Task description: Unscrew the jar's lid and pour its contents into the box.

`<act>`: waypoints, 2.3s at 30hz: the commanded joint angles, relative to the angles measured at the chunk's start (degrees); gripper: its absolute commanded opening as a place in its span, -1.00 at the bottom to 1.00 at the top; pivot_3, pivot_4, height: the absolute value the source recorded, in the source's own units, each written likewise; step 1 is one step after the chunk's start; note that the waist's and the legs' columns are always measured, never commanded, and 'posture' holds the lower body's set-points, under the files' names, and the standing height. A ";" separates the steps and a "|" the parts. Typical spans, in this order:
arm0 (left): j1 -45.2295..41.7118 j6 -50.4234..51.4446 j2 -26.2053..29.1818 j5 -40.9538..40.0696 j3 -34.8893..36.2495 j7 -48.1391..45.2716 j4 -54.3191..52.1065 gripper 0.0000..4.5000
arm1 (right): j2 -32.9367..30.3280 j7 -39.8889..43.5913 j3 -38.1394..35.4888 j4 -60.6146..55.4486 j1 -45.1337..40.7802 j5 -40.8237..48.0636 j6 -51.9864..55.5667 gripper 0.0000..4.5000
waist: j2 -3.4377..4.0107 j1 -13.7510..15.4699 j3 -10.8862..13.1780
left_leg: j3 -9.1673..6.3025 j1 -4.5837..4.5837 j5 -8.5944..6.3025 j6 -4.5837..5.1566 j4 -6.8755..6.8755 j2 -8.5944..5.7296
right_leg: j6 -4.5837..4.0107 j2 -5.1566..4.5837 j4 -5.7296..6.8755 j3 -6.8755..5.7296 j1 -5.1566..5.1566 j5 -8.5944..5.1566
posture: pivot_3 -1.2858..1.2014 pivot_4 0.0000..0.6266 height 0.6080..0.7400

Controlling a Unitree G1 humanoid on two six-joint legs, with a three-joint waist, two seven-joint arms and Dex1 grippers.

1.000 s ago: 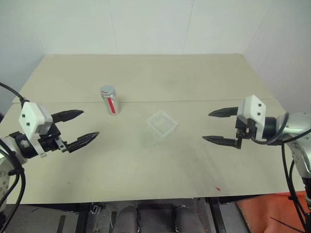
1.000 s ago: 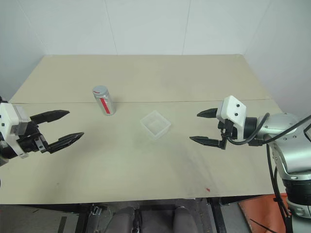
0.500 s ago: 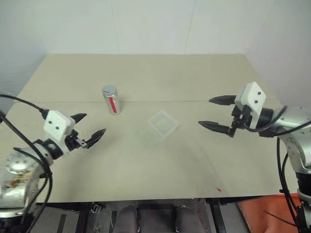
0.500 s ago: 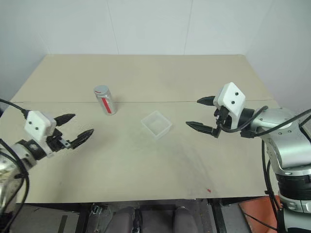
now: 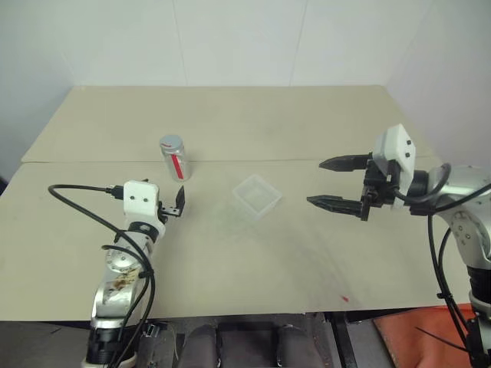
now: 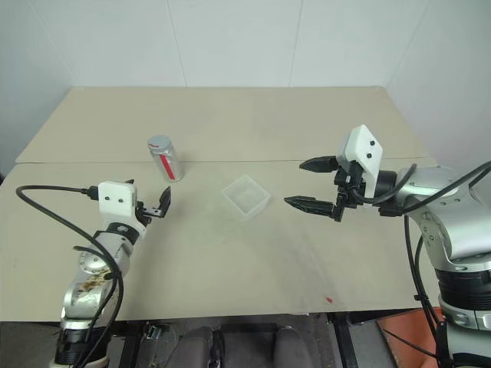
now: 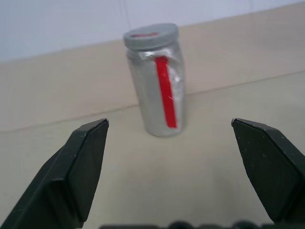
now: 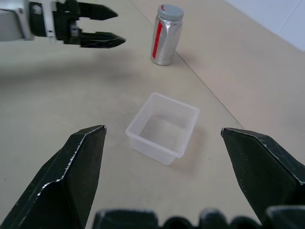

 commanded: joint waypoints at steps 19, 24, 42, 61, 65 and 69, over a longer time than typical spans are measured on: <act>-18.43 -10.52 -4.63 7.10 -2.16 8.43 25.27 0.99 | -2.64 -2.49 -2.73 -6.69 2.70 1.21 1.61 1.00 | -0.02 0.05 0.00 | -0.01 -0.05 0.00 0.00 0.01 -0.02 | 0.04 -0.02 0.01 -0.05 -0.01 0.02 | 0.03 -0.52 1.00; -19.78 -11.76 -5.43 5.84 -1.58 8.41 27.65 0.99 | -3.08 -2.75 -3.30 -7.92 3.90 0.95 1.25 1.00 | -0.02 0.09 0.00 | -0.01 -0.08 0.00 0.00 0.01 -0.02 | 0.04 -0.02 -0.02 -0.05 -0.03 0.02 | 0.03 -0.52 1.00; -27.16 -12.28 -7.72 4.15 0.95 11.33 38.18 0.99 | -3.23 -4.77 -4.85 -11.50 5.44 2.16 2.35 1.00 | -0.04 0.10 0.01 | -0.01 -0.10 0.01 -0.01 0.03 -0.03 | 0.07 -0.01 -0.02 -0.06 -0.03 0.03 | 0.03 -0.52 1.00; -35.22 -18.44 -6.59 3.87 1.51 10.88 53.47 0.99 | -3.66 -7.41 -7.64 -16.05 8.65 5.42 4.38 1.00 | -0.06 0.11 0.03 | 0.00 -0.12 0.01 -0.01 0.03 -0.04 | 0.08 -0.01 -0.04 -0.08 -0.02 0.04 | 0.03 -0.52 1.00; -37.07 -20.13 -6.82 3.56 1.77 10.79 56.73 0.99 | -4.02 -7.68 -8.04 -16.37 8.84 5.93 4.61 1.00 | -0.06 0.11 0.03 | 0.00 -0.12 0.01 -0.01 0.03 -0.05 | 0.08 -0.01 -0.05 -0.09 -0.02 0.04 | 0.03 -0.52 1.00; -38.81 -21.77 -6.64 3.92 2.59 13.22 60.01 0.82 | -4.29 -7.99 -8.34 -16.78 9.45 6.41 4.58 1.00 | -0.07 0.15 0.03 | 0.00 -0.13 0.01 -0.01 0.04 -0.05 | 0.08 -0.01 -0.06 -0.10 -0.02 0.04 | 0.03 -0.52 1.00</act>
